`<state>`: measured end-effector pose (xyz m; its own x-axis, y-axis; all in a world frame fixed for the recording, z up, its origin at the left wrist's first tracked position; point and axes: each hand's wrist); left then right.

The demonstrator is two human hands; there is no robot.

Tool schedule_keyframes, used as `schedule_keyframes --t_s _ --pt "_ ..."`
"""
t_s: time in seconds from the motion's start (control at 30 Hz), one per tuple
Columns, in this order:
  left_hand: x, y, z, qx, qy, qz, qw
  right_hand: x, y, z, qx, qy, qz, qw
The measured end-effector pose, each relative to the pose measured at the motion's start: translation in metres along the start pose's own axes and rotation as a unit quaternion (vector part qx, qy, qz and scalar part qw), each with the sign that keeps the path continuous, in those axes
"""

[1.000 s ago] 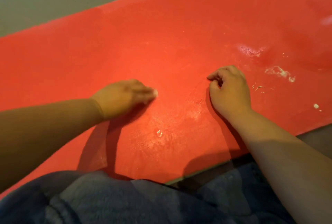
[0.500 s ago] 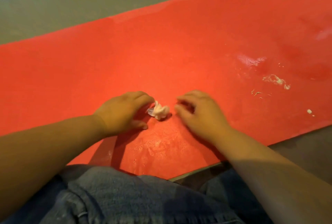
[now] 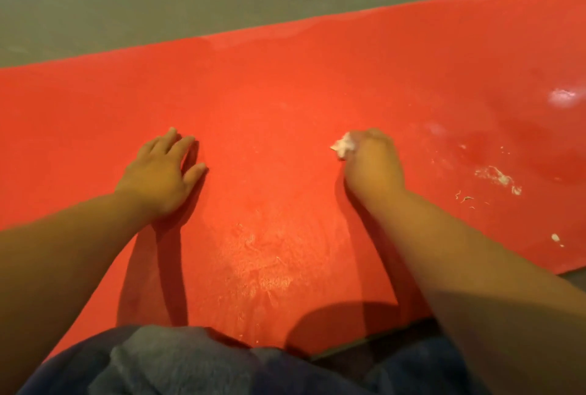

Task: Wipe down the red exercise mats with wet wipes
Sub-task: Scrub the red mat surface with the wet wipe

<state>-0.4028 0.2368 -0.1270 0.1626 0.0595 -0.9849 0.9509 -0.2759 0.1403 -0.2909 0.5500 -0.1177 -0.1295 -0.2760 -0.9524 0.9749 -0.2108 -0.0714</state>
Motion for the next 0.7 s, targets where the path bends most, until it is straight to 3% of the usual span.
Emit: schedule_keyframes --t_s 0.1,0.2,0.3,0.37,0.43,0.5,0.53,0.6,0.7 --pt "0.012 0.003 0.003 -0.033 -0.005 -0.026 0.999 0.008 -0.015 0.015 0.031 -0.012 -0.003 0.999" --pt "0.021 0.011 0.001 -0.055 0.008 -0.056 0.997 0.025 0.012 0.068 -0.058 -0.061 0.008 0.996" --pt "0.024 0.013 0.004 -0.061 0.015 -0.068 0.996 0.019 0.013 0.061 -0.103 -0.086 0.014 0.991" --pt "0.024 0.012 0.004 -0.060 0.018 -0.074 0.995 0.012 -0.014 0.030 -0.064 -0.048 0.002 0.997" --pt "0.023 0.012 0.003 -0.063 0.026 -0.076 0.995 0.002 -0.044 0.001 0.029 -0.009 -0.031 0.999" --pt "0.021 0.013 0.001 -0.065 0.031 -0.078 0.994 0.003 -0.058 0.007 0.094 -0.021 -0.065 0.993" --pt "0.019 0.013 0.001 -0.066 0.034 -0.079 0.994 0.008 -0.057 0.026 0.084 -0.041 -0.070 0.993" --pt "0.018 0.014 0.000 -0.069 0.039 -0.084 0.993 0.025 -0.039 0.076 -0.004 -0.095 -0.046 0.994" --pt "0.019 0.015 -0.001 -0.066 0.043 -0.092 0.993 0.044 0.005 0.121 -0.208 -0.121 0.024 0.970"
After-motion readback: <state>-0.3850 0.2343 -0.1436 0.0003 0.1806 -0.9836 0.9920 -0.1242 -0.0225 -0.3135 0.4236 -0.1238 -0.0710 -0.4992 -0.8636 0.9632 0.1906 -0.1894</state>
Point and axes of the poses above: each hand's wrist, its own y-axis away from the middle knuckle, its own x-axis out of the palm, z = x × y, and after that the axes turned 7 degrees about -x, right-handed
